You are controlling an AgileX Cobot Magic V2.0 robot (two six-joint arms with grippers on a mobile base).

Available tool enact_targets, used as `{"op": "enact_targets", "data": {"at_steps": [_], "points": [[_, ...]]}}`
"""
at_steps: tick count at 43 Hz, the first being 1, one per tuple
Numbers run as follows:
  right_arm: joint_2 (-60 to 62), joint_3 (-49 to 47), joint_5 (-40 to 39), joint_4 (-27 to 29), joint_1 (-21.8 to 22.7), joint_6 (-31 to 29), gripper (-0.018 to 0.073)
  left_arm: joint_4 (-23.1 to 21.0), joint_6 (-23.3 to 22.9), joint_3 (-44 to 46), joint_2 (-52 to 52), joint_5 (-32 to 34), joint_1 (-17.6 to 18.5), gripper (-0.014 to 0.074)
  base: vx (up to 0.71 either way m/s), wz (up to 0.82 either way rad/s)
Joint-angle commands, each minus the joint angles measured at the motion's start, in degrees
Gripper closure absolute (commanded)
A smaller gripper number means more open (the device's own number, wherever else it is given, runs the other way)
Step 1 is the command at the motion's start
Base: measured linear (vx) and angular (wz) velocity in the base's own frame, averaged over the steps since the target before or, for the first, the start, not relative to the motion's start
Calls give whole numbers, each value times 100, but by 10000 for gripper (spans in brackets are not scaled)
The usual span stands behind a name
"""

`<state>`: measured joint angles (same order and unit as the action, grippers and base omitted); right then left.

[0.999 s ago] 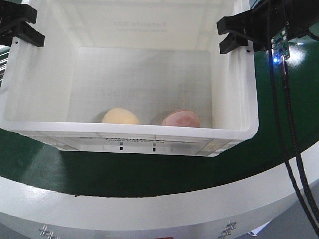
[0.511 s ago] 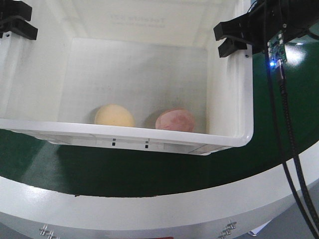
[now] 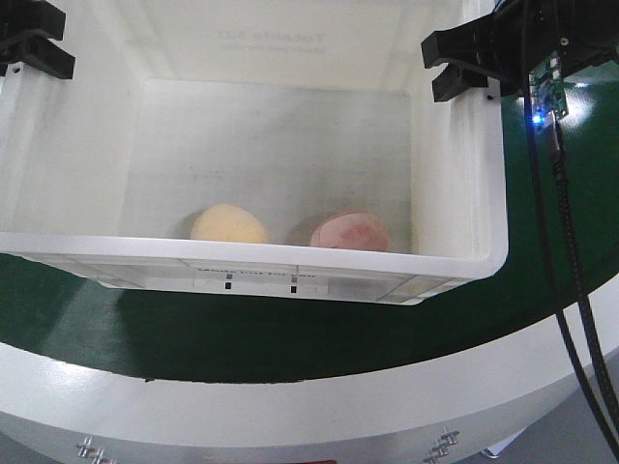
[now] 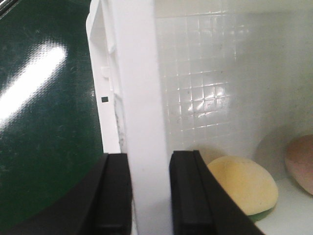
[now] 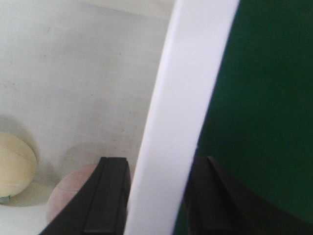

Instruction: Place moving items into box and shelve

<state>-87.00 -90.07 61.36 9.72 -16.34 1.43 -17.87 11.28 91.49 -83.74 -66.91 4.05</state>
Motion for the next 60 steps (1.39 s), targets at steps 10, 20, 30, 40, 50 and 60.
{"op": "enact_targets", "data": {"at_steps": [10, 20, 30, 40, 50, 60], "points": [[705, -271, 141, 152, -36, 299, 559, -69, -450, 269, 476, -254, 60, 597, 0, 0], [734, -271, 517, 152, -36, 400, 559, 114, -549, 269, 490, -507, 60, 597, 0, 0], [734, -271, 636, 167, -36, 404, 559, 114, -580, 269, 490, -457, 60, 597, 0, 0], [734, -271, 744, 260, -36, 447, 559, -101, -573, 269, 490, -501, 60, 597, 0, 0], [734, -271, 773, 356, -36, 447, 559, -170, -573, 269, 490, -501, 60, 597, 0, 0], [734, -271, 787, 488, -36, 447, 559, -190, -573, 269, 494, -501, 60, 597, 0, 0]]}}
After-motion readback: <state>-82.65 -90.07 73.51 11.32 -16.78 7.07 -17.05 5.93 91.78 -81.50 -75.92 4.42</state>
